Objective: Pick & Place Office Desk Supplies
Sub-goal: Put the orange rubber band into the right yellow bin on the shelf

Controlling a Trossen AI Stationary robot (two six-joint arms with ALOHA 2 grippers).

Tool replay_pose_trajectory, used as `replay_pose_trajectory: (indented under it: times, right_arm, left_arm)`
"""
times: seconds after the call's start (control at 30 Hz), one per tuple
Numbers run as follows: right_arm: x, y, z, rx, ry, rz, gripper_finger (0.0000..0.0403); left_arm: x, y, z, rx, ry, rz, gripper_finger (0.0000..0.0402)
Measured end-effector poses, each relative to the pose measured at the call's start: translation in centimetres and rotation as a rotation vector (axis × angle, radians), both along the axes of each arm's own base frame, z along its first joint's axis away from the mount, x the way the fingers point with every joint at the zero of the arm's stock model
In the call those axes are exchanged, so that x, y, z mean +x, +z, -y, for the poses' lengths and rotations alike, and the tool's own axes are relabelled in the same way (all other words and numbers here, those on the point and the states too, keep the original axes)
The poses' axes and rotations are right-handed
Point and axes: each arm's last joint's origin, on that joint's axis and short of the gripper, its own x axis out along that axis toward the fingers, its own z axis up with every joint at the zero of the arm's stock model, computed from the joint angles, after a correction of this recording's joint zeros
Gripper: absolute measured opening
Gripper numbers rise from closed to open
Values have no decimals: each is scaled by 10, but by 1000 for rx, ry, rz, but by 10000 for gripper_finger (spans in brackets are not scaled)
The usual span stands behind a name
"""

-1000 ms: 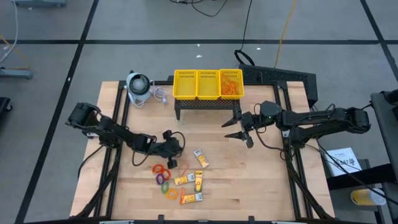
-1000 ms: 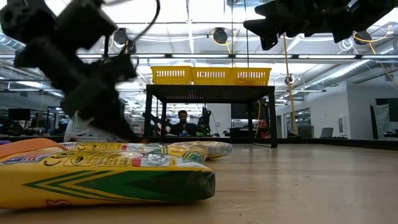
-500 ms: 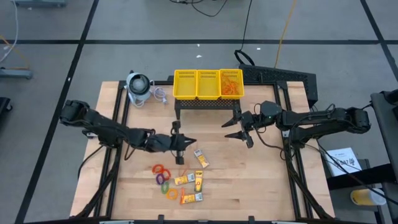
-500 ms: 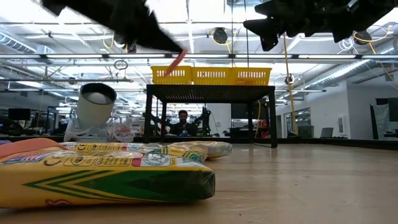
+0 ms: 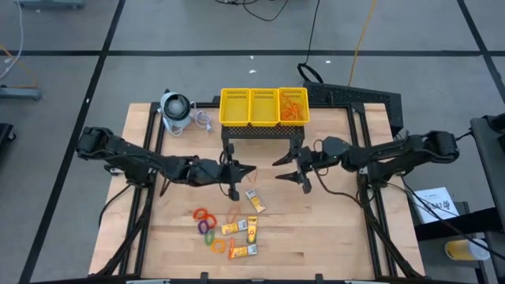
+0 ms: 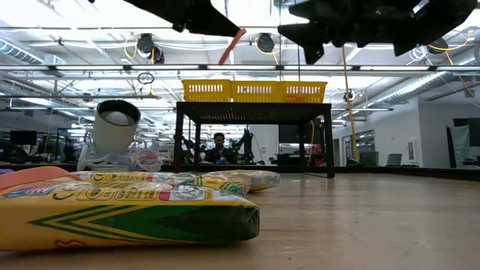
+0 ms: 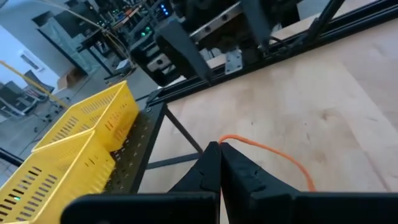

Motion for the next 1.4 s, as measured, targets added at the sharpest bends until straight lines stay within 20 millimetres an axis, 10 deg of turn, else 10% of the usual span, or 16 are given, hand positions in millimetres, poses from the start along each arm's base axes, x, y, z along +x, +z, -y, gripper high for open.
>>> replay_pose_trajectory:
  times: [0.83,1.4]
  right_arm:
    - [58,-18,-3,138,21,-9,193]
    - [57,-17,-2,82,10,21,8]
  left_arm:
    - [2,3,-1,22,-53,21,2]
    - [2,4,-3,9,-50,27,2]
